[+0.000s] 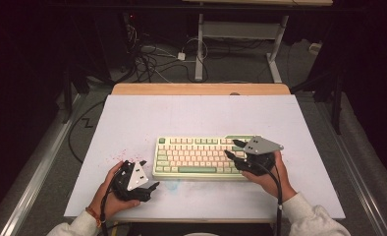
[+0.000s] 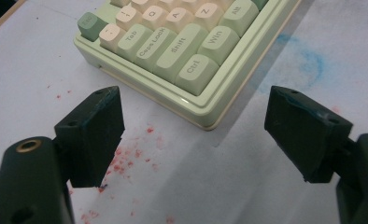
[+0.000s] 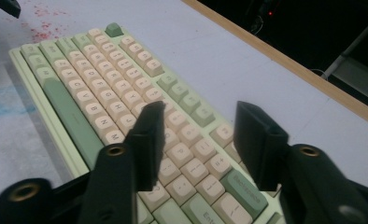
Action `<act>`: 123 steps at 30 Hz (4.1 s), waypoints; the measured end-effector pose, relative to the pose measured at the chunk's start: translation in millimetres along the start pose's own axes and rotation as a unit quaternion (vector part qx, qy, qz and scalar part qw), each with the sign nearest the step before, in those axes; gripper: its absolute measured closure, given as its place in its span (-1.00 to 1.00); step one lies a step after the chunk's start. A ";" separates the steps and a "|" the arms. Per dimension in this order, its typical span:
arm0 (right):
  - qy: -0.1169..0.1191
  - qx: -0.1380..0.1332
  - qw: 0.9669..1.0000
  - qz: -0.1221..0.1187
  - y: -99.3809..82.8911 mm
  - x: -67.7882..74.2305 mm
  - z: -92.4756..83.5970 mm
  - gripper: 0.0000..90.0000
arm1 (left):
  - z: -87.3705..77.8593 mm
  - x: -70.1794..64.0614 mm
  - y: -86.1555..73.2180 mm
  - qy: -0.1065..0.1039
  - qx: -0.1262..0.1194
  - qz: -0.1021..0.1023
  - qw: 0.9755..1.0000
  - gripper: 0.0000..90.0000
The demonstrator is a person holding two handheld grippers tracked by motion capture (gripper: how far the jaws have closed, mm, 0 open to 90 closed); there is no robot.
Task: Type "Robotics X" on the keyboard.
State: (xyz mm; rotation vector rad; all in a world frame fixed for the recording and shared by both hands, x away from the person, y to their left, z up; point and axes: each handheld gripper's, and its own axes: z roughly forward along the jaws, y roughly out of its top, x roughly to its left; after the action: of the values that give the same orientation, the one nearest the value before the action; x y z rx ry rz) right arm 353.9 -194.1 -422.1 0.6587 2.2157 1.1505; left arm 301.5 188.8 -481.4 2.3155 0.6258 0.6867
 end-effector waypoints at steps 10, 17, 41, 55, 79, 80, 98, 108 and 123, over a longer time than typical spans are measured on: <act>-0.033 -0.013 0.999 0.007 -21.8 1.1 -25.0 -0.27 | 0.4 0.5 0.5 0.004 -0.001 -0.008 1.000 -0.56; -0.049 -0.007 0.999 0.004 -34.5 1.2 -34.3 -0.34 | 0.2 0.5 0.7 0.001 -0.002 -0.007 1.000 -0.56; -0.060 0.015 0.998 0.013 -64.1 8.3 -48.1 -0.43 | -6.5 7.0 2.2 -0.009 -0.027 -0.042 0.999 -0.13; -0.055 0.024 0.998 0.006 -67.3 13.7 -46.5 -0.44 | -1.2 14.5 9.1 -0.061 -0.021 -0.062 0.996 0.93; -0.044 0.039 0.998 -0.003 -69.1 15.9 -41.6 -0.44 | 31.1 26.7 69.4 -0.104 -0.014 -0.037 0.994 0.95; -0.043 0.040 0.998 -0.003 -69.1 16.1 -41.4 -0.44 | 32.3 27.7 72.6 -0.104 -0.013 -0.035 0.994 0.95; -0.036 0.049 0.998 -0.006 -70.5 16.6 -38.3 -0.44 | 70.6 23.1 114.9 -0.112 0.027 -0.009 0.993 0.94; -0.034 0.055 0.998 -0.009 -71.4 16.3 -37.2 -0.44 | 94.1 22.5 126.7 -0.119 0.047 -0.005 0.992 0.94; -0.031 0.059 0.998 -0.014 -71.4 17.1 -36.8 -0.43 | 96.3 23.7 129.0 -0.121 0.048 -0.005 0.991 0.93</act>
State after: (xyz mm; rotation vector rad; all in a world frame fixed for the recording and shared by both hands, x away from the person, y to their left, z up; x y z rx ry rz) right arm 305.0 -240.8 -468.7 0.6996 2.2457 0.9791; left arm 410.6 72.4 -449.7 2.4340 0.5685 0.3683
